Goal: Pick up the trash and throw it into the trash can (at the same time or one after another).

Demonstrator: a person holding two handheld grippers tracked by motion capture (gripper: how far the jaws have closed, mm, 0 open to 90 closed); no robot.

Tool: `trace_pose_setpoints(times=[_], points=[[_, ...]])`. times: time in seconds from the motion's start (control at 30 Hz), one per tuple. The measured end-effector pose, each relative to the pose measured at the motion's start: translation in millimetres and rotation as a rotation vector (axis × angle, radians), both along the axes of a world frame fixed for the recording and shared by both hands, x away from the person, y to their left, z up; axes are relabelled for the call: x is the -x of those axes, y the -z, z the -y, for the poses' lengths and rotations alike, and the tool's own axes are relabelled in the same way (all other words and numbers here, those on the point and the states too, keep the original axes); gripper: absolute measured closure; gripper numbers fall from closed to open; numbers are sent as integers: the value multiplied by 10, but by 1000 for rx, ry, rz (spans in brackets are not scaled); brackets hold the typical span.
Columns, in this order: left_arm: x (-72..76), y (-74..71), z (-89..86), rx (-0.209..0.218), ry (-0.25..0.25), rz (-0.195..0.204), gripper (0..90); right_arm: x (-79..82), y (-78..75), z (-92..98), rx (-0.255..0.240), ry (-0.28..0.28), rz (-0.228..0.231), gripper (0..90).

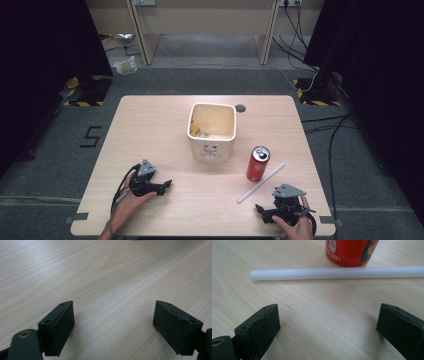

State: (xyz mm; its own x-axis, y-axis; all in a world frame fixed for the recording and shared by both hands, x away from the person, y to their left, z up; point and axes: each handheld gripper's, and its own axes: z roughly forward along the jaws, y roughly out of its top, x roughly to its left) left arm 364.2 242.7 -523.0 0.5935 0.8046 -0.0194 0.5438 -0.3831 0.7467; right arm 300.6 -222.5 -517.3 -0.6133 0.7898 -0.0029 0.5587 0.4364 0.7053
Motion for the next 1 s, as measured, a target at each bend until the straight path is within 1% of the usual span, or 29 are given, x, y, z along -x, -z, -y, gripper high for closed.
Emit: trace_pose_setpoints(times=[0.07, 0.1, 0.13, 0.23, 0.27, 0.33, 0.37, 0.4, 0.47, 0.53, 0.57, 0.6, 0.67, 0.73, 0.8, 0.83, 0.9, 0.93, 1.0], points=[[0, 0, 0, 0, 0, 0, 165, 8, -4, 10, -1, -1, 7, 91], [0, 0, 0, 0, 0, 0, 165, 8, -4, 10, -1, -1, 7, 91], [0, 0, 0, 0, 0, 0, 165, 13, -7, 18, -9, -16, 19, 162], [0, 0, 0, 0, 0, 0, 165, 22, -12, 19, -9, -26, 28, 155], [0, 0, 0, 0, 0, 0, 165, 29, -13, 14, -6, -17, 37, 155], [0, 0, 0, 0, 0, 0, 165, 32, -20, 14, -3, -14, 40, 154], [0, 0, 0, 0, 0, 0, 165, 43, -43, 25, -14, -16, 53, 152], [0, 0, 0, 0, 0, 0, 165, 43, -43, 25, -14, -16, 53, 152], [0, 0, 0, 0, 0, 0, 165, 54, -82, 34, -29, -12, 73, 153], [0, 0, 0, 0, 0, 0, 165, 68, -154, 41, -49, -3, 105, 152], [0, 0, 0, 0, 0, 0, 165, 68, -154, 41, -49, -3, 105, 152], [0, 0, 0, 0, 0, 0, 165, 70, -192, 46, -59, -2, 126, 151], [0, 0, 0, 0, 0, 0, 165, 75, -218, 45, -67, -1, 131, 151], [0, 0, 0, 0, 0, 0, 165, 56, -269, 43, -79, -2, 149, 151], [0, 0, 0, 0, 0, 0, 165, 49, -279, 41, -83, -1, 149, 150], [0, 0, 0, 0, 0, 0, 165, 12, -308, 38, -91, 8, 161, 150], [0, 0, 0, 0, 0, 0, 165, 0, -318, 35, -97, 14, 162, 150], [0, 0, 0, 0, 0, 0, 165, -40, -347, 29, -104, 19, 177, 151], [0, 0, 0, -1, 0, 0, 165, -73, -367, 21, -116, 18, 182, 151]])
